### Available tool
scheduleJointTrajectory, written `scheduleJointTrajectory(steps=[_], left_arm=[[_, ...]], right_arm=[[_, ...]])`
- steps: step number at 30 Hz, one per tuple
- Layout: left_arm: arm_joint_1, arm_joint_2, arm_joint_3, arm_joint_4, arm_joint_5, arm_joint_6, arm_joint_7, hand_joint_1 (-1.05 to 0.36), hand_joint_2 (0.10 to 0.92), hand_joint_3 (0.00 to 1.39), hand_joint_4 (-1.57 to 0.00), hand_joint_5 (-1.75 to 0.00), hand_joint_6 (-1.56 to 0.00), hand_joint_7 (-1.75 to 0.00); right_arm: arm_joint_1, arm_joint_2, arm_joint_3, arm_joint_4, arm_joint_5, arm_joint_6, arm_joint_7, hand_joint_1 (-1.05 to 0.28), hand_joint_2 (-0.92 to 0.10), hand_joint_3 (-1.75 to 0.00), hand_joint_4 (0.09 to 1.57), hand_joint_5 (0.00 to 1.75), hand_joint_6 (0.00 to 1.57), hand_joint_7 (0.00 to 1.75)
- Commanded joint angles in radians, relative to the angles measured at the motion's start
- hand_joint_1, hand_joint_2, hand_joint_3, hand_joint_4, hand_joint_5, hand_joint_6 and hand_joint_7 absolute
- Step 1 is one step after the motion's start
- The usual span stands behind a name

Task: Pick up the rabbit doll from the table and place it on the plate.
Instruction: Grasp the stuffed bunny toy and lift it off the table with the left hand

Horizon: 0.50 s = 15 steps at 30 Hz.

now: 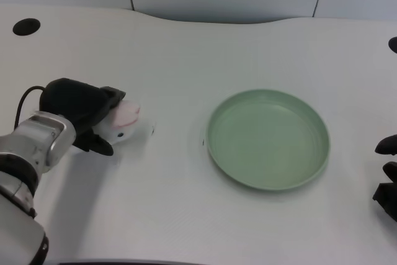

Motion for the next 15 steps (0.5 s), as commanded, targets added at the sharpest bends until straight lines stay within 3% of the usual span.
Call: scheduleJointTrajectory(steps=[1,3,4,5,7,8,10,11,13,15], left_arm=[[-0.014,0.003,-0.027,0.018,0.024,0.028,0.024,-0.77,0.917,0.03,-0.57,-0.74,-0.76,-0.07],[-0.015,0.002,-0.026,0.020,0.020,0.033,0.032,-0.75,0.920,0.02,-0.50,-1.05,-0.82,-0.10],[-0.014,0.002,-0.029,0.020,0.022,0.035,0.044,-0.75,0.921,0.02,-0.44,-1.26,-0.86,-0.14],[-0.013,0.002,-0.031,0.021,0.024,0.037,0.054,-0.76,0.921,0.02,-0.38,-1.43,-0.81,-0.33],[-0.013,0.002,-0.033,0.021,0.028,0.039,0.062,-0.76,0.921,0.03,-0.33,-1.58,-0.57,-0.85],[-0.013,-0.001,-0.027,0.022,0.022,0.045,0.055,-0.76,0.921,0.03,-0.32,-1.60,-0.53,-0.93],[-0.014,-0.005,-0.017,0.024,0.015,0.052,0.046,-0.73,0.921,0.02,-0.30,-1.72,-0.39,-1.37],[-0.013,-0.007,-0.017,0.025,0.017,0.055,0.055,-0.72,0.921,0.02,-0.29,-1.73,-0.37,-1.43],[-0.012,-0.007,-0.019,0.025,0.021,0.057,0.068,-0.69,0.921,0.03,-0.49,-1.64,-0.55,-1.17],[-0.018,-0.008,-0.027,0.025,0.030,0.074,0.074,-0.67,0.921,0.09,-0.63,-1.60,-0.67,-1.08]], right_arm=[[0.014,-0.003,-0.005,-0.013,0.005,-0.013,-0.004,-0.43,-0.92,-0.15,1.29,1.75,1.04,1.75],[0.016,-0.001,-0.006,-0.014,0.006,-0.017,-0.004,-0.42,-0.92,-0.15,1.29,1.75,1.01,1.75],[0.014,-0.002,-0.007,-0.013,0.008,-0.008,-0.003,-0.42,-0.92,-0.15,1.29,1.75,0.99,1.75],[0.013,-0.003,-0.009,-0.012,0.011,-0.001,-0.001,-0.41,-0.92,-0.14,1.29,1.75,0.97,1.75],[0.012,-0.004,-0.009,-0.012,0.013,0.007,0.000,-0.41,-0.92,-0.13,1.28,1.75,0.95,1.75],[0.014,-0.003,-0.010,-0.014,0.013,0.002,-0.001,-0.41,-0.92,-0.12,1.28,1.75,0.95,1.75],[0.017,-0.001,-0.011,-0.016,0.015,-0.009,0.003,-0.40,-0.92,-0.14,1.28,1.75,0.96,1.75],[0.018,0.000,-0.012,-0.017,0.015,-0.011,0.004,-0.40,-0.92,-0.14,1.28,1.75,0.96,1.75],[0.019,0.002,-0.013,-0.017,0.016,-0.012,0.005,-0.40,-0.92,-0.15,1.29,1.75,1.02,1.75],[0.018,0.002,-0.015,-0.015,0.019,-0.008,0.008,-0.42,-0.92,-0.14,1.29,1.75,1.03,1.75]])
